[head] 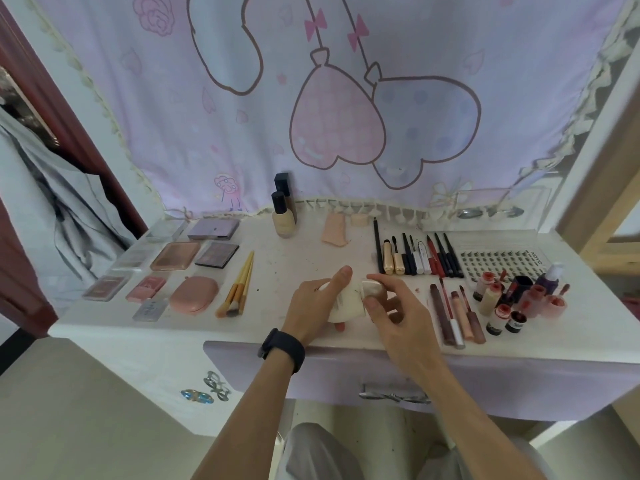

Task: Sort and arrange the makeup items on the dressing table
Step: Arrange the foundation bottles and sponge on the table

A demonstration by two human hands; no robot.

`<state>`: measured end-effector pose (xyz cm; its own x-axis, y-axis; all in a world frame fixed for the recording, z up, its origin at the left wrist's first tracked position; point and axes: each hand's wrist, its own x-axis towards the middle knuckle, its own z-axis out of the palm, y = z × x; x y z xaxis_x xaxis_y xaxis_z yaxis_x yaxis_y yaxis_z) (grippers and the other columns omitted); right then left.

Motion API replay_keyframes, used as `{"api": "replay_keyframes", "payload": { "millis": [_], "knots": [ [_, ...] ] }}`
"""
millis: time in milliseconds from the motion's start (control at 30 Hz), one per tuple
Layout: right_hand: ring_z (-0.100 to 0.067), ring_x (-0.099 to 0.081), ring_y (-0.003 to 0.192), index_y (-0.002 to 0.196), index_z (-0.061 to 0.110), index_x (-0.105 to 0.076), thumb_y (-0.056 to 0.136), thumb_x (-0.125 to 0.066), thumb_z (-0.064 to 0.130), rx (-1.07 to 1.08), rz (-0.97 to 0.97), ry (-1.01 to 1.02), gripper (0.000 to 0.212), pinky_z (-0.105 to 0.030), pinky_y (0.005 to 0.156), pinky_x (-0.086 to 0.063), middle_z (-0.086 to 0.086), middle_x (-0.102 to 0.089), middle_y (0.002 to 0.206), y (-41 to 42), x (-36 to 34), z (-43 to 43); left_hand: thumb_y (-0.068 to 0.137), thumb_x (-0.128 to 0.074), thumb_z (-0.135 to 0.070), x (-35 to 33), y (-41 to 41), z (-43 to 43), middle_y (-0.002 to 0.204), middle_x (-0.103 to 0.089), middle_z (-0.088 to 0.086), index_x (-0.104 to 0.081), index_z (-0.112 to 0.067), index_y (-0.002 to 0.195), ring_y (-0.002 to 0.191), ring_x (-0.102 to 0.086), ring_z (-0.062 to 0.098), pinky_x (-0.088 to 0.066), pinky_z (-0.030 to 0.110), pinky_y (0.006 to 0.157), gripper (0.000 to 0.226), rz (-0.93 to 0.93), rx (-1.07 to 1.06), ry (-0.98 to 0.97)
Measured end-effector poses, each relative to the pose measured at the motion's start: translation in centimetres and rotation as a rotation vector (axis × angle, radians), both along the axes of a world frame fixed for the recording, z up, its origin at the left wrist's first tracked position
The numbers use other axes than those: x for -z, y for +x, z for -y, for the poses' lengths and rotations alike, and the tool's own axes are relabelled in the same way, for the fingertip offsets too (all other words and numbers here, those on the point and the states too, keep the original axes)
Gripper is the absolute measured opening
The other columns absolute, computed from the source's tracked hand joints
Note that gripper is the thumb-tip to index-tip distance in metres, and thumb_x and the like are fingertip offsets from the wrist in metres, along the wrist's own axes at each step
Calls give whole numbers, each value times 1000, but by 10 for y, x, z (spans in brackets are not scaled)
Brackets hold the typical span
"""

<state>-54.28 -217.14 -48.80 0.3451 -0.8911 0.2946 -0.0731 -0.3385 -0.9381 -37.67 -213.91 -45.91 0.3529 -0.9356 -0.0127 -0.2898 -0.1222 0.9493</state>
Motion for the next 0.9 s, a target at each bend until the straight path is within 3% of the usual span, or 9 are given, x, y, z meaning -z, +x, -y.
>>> {"api": "replay_keyframes", "payload": {
  "millis": [133,267,333,433,533,633,733,800,900],
  "knots": [
    [-11,-60,79,122,27,-61,97,-65,15,41,54,-15,28,-18,62,-49,8,-66,97,0,-3,-3,91,-48,-68,-3,2,3,60,-68,9,-69,-10,71,50,-63,20,-47,21,52,64,-53,7,8],
    [-17,-64,85,122,26,-59,98,-64,17,114,157,39,26,-37,71,-60,14,-66,100,-3,-4,-1,92,-40,-70,-8,6,3,52,-65,10,-68,-8,73,46,-58,11,-41,14,46,71,-115,-20,45],
    [-17,-65,87,123,24,-60,98,-64,17,116,136,25,27,-41,73,-60,15,-66,105,-2,-3,-1,89,-31,-76,-8,7,2,60,-70,11,-74,-10,81,46,-55,7,-41,14,45,79,-97,-33,50],
    [-14,-65,85,123,25,-60,97,-66,18,124,102,-7,27,-35,72,-59,10,-66,107,0,-1,-1,84,-25,-81,-5,12,3,77,-76,9,-74,-12,97,45,-50,9,-42,18,44,86,-143,-12,15],
    [-9,-64,83,120,32,-59,96,-67,21,139,69,-37,28,-20,67,-54,9,-67,101,0,0,-1,82,-44,-76,-3,20,4,92,-77,8,-68,-14,110,57,-62,13,-50,23,52,72,-239,-36,-36],
    [-7,-64,82,120,31,-60,95,-68,22,140,44,-54,28,-15,65,-51,10,-67,99,1,1,0,76,-71,-59,-2,30,9,103,-74,10,-67,-15,115,80,-74,24,-59,28,67,59,-351,-54,-46],
    [-9,-64,81,121,28,-61,96,-68,23,133,33,-57,27,-15,65,-51,11,-67,100,2,3,3,76,-80,-47,-5,39,21,113,-70,5,-67,-22,115,92,-73,20,-59,27,74,49,-203,-40,-65],
    [-9,-65,81,121,27,-62,95,-68,23,133,22,-60,27,-16,64,-51,12,-66,100,3,3,4,78,-81,-43,-10,44,34,109,-69,-6,-66,-28,112,94,-69,14,-57,28,77,40,-7,-77,-67],
    [-8,-65,81,121,29,-61,95,-68,23,131,5,-72,27,-15,64,-51,12,-66,100,3,4,3,78,-81,-44,-11,48,52,100,-66,-16,-62,-36,105,93,-62,2,-46,19,74,34,137,-115,-66]
  ]
}}
